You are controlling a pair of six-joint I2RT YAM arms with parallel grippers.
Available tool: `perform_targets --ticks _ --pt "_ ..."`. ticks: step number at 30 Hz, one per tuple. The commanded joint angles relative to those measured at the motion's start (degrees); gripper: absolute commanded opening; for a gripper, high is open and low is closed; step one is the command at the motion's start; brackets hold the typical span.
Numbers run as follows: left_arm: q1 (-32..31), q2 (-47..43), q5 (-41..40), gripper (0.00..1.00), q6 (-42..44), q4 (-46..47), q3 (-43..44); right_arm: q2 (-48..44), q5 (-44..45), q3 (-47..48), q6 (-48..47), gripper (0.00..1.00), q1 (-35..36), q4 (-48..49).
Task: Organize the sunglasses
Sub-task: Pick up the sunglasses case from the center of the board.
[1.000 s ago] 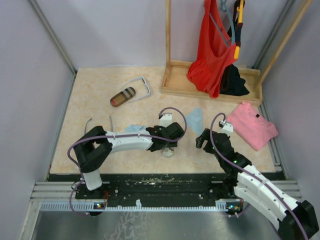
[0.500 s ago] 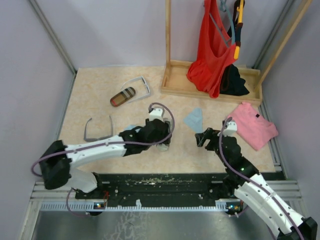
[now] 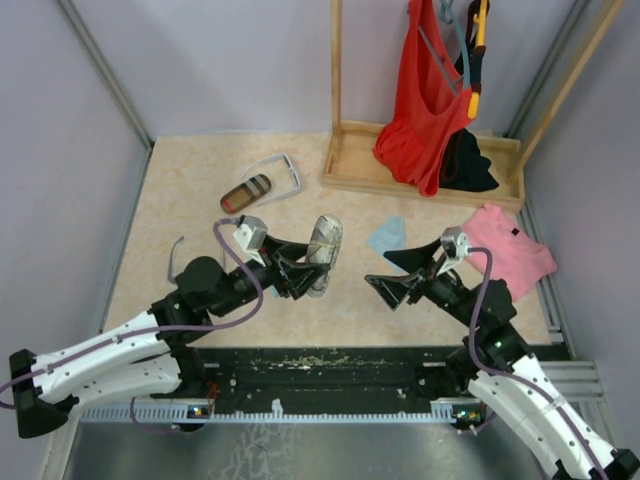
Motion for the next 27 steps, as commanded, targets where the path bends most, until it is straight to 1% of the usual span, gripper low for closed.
perform_targets --ticks 1,4,8,12,15,16,18,20,23,27 --pt "0.3 -3.9 6.5 0.01 3.1 7.3 -0.4 5.7 -17.4 3.1 5.2 0.87 -0.5 21.9" --pt "0.3 -4.0 7.8 0.01 4.8 7.3 1.3 9.2 -19.2 3.6 8.4 0.87 -0.3 31.1" --pt "0.9 -2.5 11.2 0.01 5.5 11.2 2.3 15.5 -20.7 3.9 13.5 0.88 0.7 45.2" --pt "5.0 -0.5 20.9 0.01 3.6 16.2 3.5 20.5 -21.0 4.2 16.4 0.88 1.9 56.7" --pt "10.2 0.9 29.9 0.01 0.6 20.7 4.5 22.4 -21.0 4.6 16.7 0.90 2.8 61.4" --pt "11.4 1.5 33.7 0.01 -0.2 21.7 5.1 23.0 -21.1 5.0 16.3 0.90 3.3 62.1" --pt "12.7 2.7 37.8 0.01 -0.9 22.9 6.4 23.5 -21.3 5.9 14.4 0.91 4.6 62.0" --pt "12.8 3.7 40.3 0.01 -0.6 23.8 7.3 23.8 -20.8 7.2 10.8 0.91 6.3 58.8" --pt "12.9 4.5 43.2 0.01 -0.5 25.7 7.9 23.1 -17.9 8.4 3.8 0.91 9.2 53.0" --pt "13.0 5.3 47.3 0.00 -0.9 28.9 8.1 22.5 -15.2 8.6 -0.7 0.91 11.0 51.5"
